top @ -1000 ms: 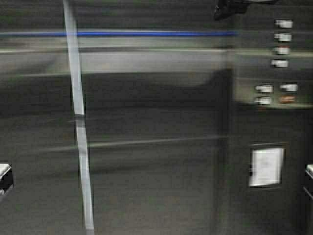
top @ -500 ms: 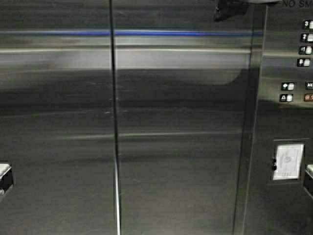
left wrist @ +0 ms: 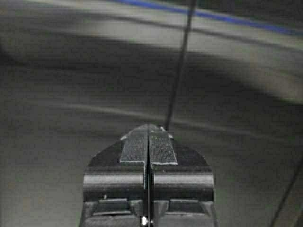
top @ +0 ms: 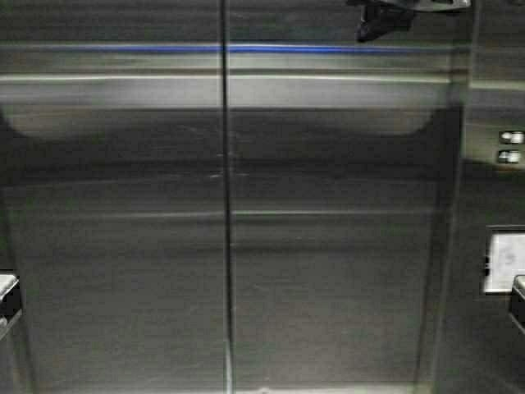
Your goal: Navigate to elevator, push the call button, then enter the elevator
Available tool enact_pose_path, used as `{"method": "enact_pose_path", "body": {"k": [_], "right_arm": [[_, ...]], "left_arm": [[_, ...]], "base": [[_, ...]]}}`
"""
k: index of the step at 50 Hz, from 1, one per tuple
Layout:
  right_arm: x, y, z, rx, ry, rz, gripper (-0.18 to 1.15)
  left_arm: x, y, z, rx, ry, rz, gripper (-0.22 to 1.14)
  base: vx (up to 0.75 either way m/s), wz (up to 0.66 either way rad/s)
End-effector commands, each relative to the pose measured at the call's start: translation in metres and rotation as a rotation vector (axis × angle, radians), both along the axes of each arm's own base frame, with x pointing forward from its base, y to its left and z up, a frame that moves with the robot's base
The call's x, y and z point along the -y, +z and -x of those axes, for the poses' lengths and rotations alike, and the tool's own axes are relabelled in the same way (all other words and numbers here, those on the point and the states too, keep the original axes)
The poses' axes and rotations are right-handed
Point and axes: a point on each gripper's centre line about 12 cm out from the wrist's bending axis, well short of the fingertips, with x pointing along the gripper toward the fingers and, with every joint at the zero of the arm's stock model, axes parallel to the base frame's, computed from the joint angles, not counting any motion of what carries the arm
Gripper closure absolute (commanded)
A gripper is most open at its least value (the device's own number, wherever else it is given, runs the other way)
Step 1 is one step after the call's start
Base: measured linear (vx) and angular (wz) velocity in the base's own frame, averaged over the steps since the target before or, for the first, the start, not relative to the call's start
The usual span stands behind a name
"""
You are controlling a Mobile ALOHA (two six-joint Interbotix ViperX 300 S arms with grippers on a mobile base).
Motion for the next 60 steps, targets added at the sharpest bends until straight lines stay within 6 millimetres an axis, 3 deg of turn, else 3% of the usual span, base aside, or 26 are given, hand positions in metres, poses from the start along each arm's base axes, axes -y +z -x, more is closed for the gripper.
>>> {"method": "enact_pose_path", "body": {"k": [1, 60], "right_arm": [[0.0003, 0.0187, 0.0030, 0.055, 0.005, -0.022, 0.92], [0.0012, 0.0173, 0.0052, 0.050, 0.002, -0.026, 0.91]], "left_arm": [[0.0001, 0.0097, -0.0027, 0.021, 0.001, -0.003, 0.89], [0.0001, 0.0090, -0.0026, 0.020, 0.001, 0.000, 0.89]], "base": [[-0.04, 0.17], [-0.02, 0.07]]}}
